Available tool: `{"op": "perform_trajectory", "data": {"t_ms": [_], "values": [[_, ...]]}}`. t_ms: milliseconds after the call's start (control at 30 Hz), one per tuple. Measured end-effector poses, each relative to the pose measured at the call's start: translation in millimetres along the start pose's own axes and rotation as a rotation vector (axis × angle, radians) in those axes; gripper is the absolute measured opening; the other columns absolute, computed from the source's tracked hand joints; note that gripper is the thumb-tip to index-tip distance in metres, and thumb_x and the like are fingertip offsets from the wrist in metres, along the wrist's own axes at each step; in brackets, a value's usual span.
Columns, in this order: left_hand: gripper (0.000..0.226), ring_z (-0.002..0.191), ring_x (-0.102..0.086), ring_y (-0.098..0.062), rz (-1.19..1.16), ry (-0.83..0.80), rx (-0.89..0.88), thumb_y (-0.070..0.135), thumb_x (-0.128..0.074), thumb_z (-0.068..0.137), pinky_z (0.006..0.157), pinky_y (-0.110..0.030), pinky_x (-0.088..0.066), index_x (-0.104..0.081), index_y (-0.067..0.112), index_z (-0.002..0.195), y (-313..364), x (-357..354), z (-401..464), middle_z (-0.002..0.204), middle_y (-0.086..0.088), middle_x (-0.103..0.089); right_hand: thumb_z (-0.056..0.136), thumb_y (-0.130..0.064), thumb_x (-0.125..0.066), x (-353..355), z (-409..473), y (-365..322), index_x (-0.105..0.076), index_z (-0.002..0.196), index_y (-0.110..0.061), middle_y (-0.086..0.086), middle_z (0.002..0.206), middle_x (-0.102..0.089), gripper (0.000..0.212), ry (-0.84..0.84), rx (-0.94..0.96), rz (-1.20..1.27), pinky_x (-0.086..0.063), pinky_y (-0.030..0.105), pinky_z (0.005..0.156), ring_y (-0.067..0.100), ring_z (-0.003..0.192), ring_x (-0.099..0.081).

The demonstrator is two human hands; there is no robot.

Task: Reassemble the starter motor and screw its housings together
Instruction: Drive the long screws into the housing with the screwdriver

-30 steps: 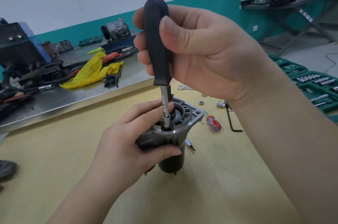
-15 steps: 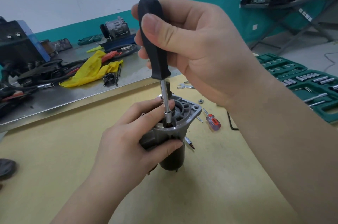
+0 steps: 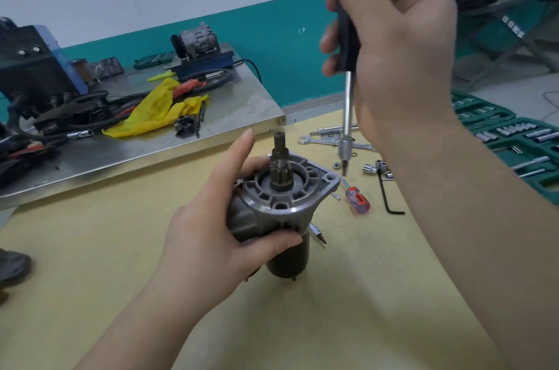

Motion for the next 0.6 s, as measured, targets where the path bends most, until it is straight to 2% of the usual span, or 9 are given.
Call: {"op": "perform_trajectory", "data": {"t_ms": [67, 100, 167, 233, 267, 367, 433, 533, 600], "values": [[0.119, 0.13, -0.061, 0.003, 0.013, -0.016, 0.058, 0.075, -0.086, 0.049, 0.1, -0.018, -0.053, -0.023, 0.074, 0.15, -5.2, 3.1, -1.6, 0.15, 0.043, -0.043, 0.101, -0.017, -0.069, 5.1, 3.2, 25.8, -0.068, 0.116, -0.017, 0.009, 0.09, -0.067, 0.015, 0.019, -0.074, -0.2, -0.049, 0.028, 0.051, 0.015, 0.056, -0.059], [0.119, 0.133, -0.055, 0.006, 0.046, -0.04, 0.07, 0.077, -0.087, 0.044, 0.102, -0.015, -0.049, -0.027, 0.073, 0.147, -7.2, 4.4, -1.6, 0.15, 0.043, -0.04, 0.099, -0.017, -0.072, 6.3, 2.1, 43.3, -0.069, 0.113, -0.021, 0.004, 0.09, -0.07, 0.015, -0.032, -0.153, -0.32, -0.049, 0.028, 0.052, 0.012, 0.055, -0.058], [0.115, 0.131, -0.046, 0.02, 0.105, -0.106, 0.079, 0.075, -0.091, 0.04, 0.1, -0.004, -0.042, -0.039, 0.066, 0.143, -11.0, 6.4, -0.1, 0.146, 0.042, -0.044, 0.095, -0.019, -0.075, 5.5, -7.8, 82.2, -0.069, 0.107, -0.027, -0.007, 0.091, -0.07, 0.016, -0.226, -0.359, -0.556, -0.05, 0.026, 0.049, 0.009, 0.053, -0.061], [0.116, 0.121, -0.053, 0.023, 0.116, -0.148, 0.128, 0.06, -0.1, 0.041, 0.089, -0.009, -0.048, -0.042, 0.068, 0.141, -14.9, 7.2, -1.0, 0.135, 0.043, -0.057, 0.093, -0.027, -0.077, 3.5, -25.1, 115.0, -0.068, 0.104, -0.028, -0.009, 0.092, -0.068, 0.014, -0.428, -0.503, -0.784, -0.048, 0.021, 0.042, 0.012, 0.057, -0.065], [0.118, 0.115, -0.056, 0.024, 0.118, -0.16, 0.15, 0.05, -0.104, 0.042, 0.084, -0.011, -0.05, -0.04, 0.074, 0.138, -13.7, 7.8, -1.9, 0.128, 0.046, -0.06, 0.093, -0.03, -0.076, 2.2, -34.5, 128.2, -0.068, 0.102, -0.029, -0.009, 0.092, -0.067, 0.013, -0.524, -0.527, -0.895, -0.045, 0.019, 0.043, 0.011, 0.063, -0.066], [0.12, 0.107, -0.06, 0.024, 0.108, -0.166, 0.163, 0.034, -0.107, 0.045, 0.069, -0.009, -0.055, -0.038, 0.08, 0.131, -19.7, 10.9, -6.4, 0.119, 0.049, -0.063, 0.094, -0.026, -0.071, -2.1, -61.9, 157.2, -0.059, 0.094, -0.032, -0.006, 0.092, -0.064, 0.013, -0.813, -0.548, -1.127, -0.042, 0.026, 0.054, 0.019, 0.08, -0.064], [0.12, 0.106, -0.062, 0.023, 0.09, -0.198, 0.155, 0.028, -0.109, 0.045, 0.068, -0.003, -0.054, -0.04, 0.08, 0.129, -23.1, 15.9, -5.6, 0.117, 0.047, -0.065, 0.097, -0.029, -0.064, -1.4, -73.9, 168.9, -0.048, 0.081, -0.032, -0.005, 0.088, -0.061, 0.023, -0.932, -0.572, -1.226, -0.042, 0.03, 0.058, 0.022, 0.083, -0.061], [0.124, 0.107, -0.067, 0.015, 0.046, -0.315, 0.148, 0.021, -0.11, 0.046, 0.068, -0.013, -0.062, -0.046, 0.072, 0.139, -26.2, 31.5, 0.4, 0.123, 0.039, -0.069, 0.097, -0.035, -0.062, 1.5, -76.3, 172.0, -0.051, 0.083, -0.03, -0.003, 0.091, -0.062, 0.018, -0.946, -0.569, -1.304, -0.046, 0.032, 0.061, 0.021, 0.078, -0.059], [0.126, 0.113, -0.065, 0.016, 0.09, -0.411, 0.117, 0.039, -0.107, 0.048, 0.08, -0.006, -0.056, -0.039, 0.066, 0.151, -23.1, 43.8, 5.8, 0.13, 0.039, -0.066, 0.097, -0.041, -0.062, 3.6, -74.0, 170.2, -0.061, 0.101, -0.028, -0.001, 0.103, -0.065, 0.014, -0.944, -0.526, -1.383, -0.054, 0.037, 0.072, 0.026, 0.088, -0.062]]}}
Point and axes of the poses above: each hand's wrist, its own z-axis towards the middle knuckle, its own x-axis out of the back of the hand, y = z × x, the point moved 3 cm from there along z, towards the middle knuckle
